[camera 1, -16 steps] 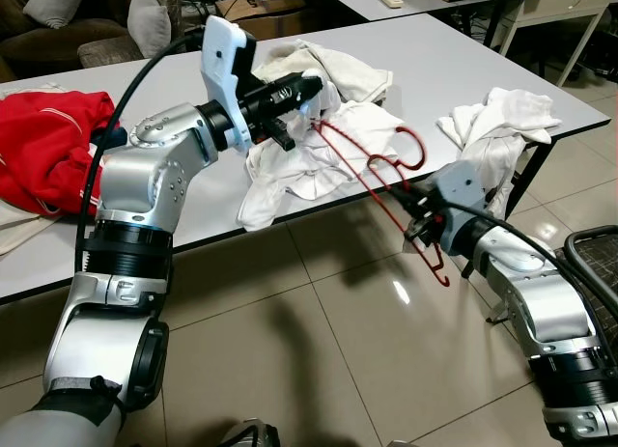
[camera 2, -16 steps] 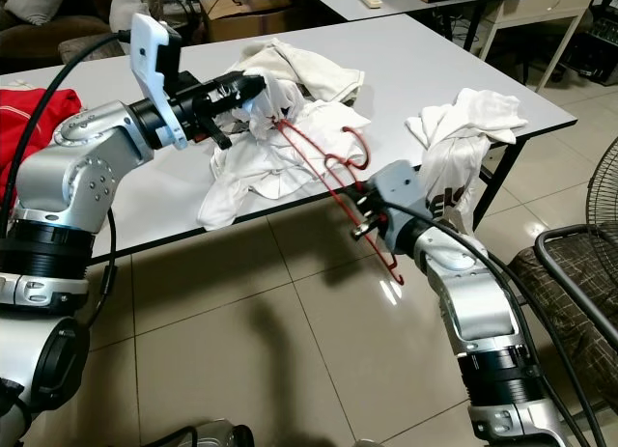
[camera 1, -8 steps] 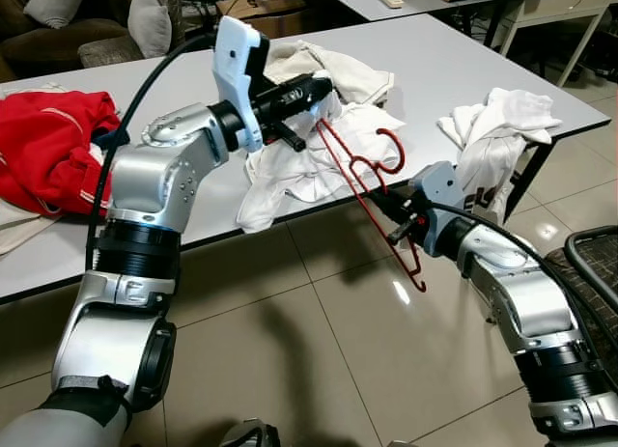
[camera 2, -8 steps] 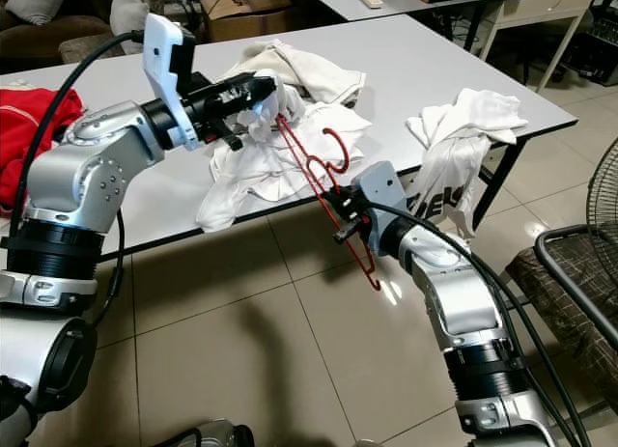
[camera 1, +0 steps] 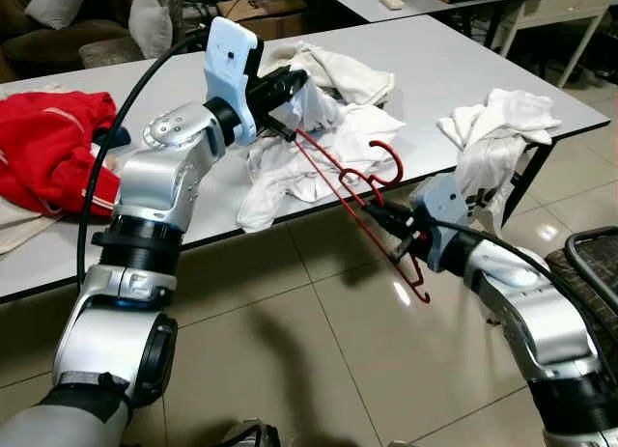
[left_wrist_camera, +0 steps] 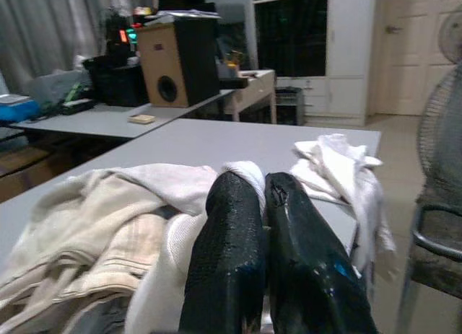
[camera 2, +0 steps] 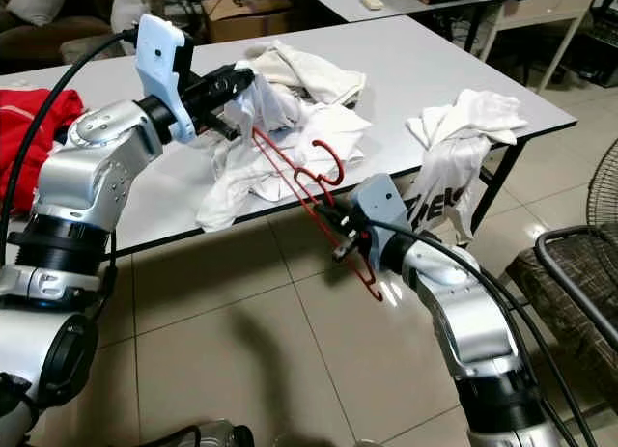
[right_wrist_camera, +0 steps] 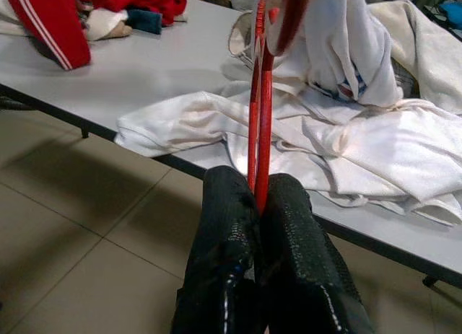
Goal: Hang hanger
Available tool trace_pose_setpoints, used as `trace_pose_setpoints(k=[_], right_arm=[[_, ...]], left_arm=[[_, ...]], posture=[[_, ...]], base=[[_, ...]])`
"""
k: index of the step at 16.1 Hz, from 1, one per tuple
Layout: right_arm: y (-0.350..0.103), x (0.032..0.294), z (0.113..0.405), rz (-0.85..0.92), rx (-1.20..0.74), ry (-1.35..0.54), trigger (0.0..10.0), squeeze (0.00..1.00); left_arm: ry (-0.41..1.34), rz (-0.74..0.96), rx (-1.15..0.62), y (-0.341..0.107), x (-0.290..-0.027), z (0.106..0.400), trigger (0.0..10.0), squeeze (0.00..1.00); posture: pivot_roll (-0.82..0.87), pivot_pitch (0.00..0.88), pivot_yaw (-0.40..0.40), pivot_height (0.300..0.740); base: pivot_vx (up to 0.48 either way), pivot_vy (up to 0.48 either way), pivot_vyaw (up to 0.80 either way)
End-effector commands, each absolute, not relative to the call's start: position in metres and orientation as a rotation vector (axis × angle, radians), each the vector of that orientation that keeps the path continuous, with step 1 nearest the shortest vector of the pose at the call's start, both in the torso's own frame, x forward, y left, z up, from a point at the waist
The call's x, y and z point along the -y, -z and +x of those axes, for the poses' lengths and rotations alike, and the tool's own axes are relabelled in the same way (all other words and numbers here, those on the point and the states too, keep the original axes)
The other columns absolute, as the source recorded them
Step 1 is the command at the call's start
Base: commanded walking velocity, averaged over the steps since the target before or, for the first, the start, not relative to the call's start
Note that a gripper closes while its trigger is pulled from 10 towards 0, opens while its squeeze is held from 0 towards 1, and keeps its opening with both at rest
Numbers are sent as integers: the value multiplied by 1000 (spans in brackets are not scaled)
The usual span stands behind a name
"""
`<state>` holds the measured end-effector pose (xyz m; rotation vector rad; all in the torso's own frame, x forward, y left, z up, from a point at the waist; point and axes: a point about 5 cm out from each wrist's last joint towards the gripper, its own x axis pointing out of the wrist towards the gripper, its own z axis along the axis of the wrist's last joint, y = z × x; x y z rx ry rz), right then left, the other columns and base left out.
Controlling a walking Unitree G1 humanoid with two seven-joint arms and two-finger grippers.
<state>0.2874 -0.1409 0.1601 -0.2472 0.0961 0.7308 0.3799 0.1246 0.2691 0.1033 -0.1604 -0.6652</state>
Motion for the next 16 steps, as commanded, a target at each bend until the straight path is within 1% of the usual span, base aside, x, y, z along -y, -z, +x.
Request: trace_pose_setpoints(k=[1,3,7,11,13,16], right_arm=[[-165,137,283,-245,-87,-758,10000,0],[-166,136,283,-247,-86,-758,10000,0],[-168,138,292,-252,-81,-708,10000,0],[-171,134,282,-281,-82,-755,10000,0],[-178,138,284,-283,-45,-689,10000,0],[-186,138,279,-284,-17,-675,10000,0]], left_arm=[[647,113,191,-277,-125,382,0,0],[662,113,190,-276,-124,381,0,0],[700,125,187,-276,-121,378,0,0],[557,136,164,-273,-134,387,0,0],[515,130,159,-274,-140,390,0,0],[491,121,146,-270,-142,393,0,0]], posture=[[-141,0,58,740],[-141,0,58,740],[-137,0,55,740],[-133,0,52,740],[-133,0,54,740],[-139,0,63,740]], base=[[0,0,0],[0,0,0],[0,0,0],[0,0,0],[0,0,0],[0,0,0]])
